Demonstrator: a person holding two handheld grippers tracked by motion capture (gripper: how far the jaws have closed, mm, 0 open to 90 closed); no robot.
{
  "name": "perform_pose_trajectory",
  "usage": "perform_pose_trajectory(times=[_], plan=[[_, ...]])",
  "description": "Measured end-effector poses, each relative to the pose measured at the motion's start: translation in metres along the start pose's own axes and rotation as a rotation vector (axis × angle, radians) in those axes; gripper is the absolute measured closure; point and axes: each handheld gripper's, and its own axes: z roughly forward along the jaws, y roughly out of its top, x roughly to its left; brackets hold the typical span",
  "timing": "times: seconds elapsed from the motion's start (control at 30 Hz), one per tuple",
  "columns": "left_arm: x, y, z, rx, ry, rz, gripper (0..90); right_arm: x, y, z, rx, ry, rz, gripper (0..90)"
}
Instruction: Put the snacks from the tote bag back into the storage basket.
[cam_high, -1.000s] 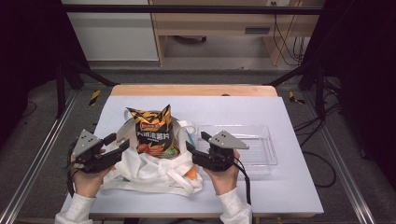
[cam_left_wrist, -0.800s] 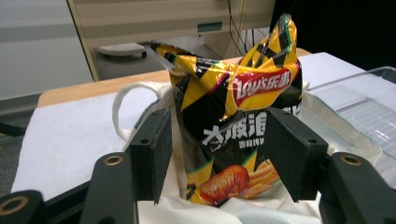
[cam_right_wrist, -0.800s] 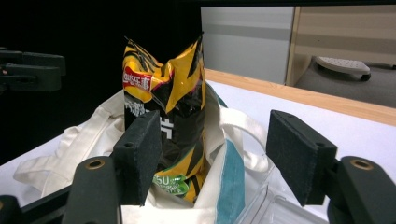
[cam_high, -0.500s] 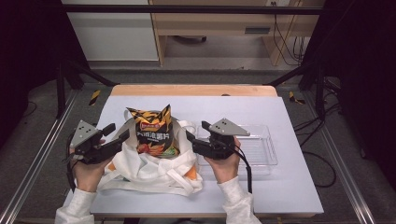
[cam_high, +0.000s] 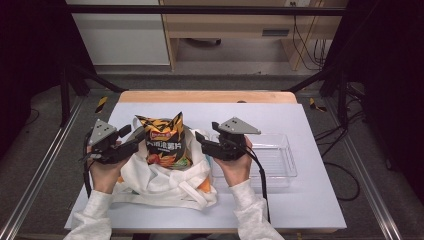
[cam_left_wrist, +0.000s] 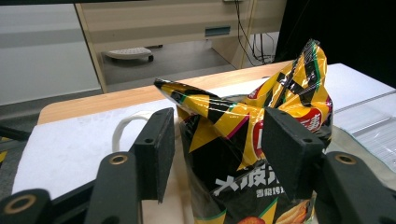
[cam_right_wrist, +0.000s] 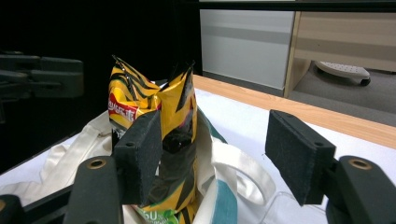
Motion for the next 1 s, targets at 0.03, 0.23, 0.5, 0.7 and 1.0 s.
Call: perform_pose_trajectory(times=[0.03, 0.23, 0.5, 0.7, 1.0], plan=[[-0.001, 0.0, 0.003, 0.001, -0.003, 0.004, 45.1, 0.001, 0.001, 0.002, -0.002, 0.0, 0.002, 36.8], [-0.004, -0.001, 0.018, 0.024, -0.012, 0.007, 46.2, 0.006, 0.004, 0.016, 0.012, 0.016, -0.006, 38.2], [-0.003, -0.006, 0.023, 0.037, -0.05, -0.019, 49.3, 0.018, 0.003, 0.034, 0.025, 0.038, -0.009, 39.0], [-0.006, -0.008, 0.023, 0.05, -0.074, -0.01, 53.5, 0.029, 0.001, 0.049, 0.042, 0.056, -0.011, 38.7], [-0.007, -0.012, 0.026, 0.073, -0.078, 0.007, 65.7, 0.041, -0.003, 0.072, 0.077, 0.045, -0.036, 48.6]])
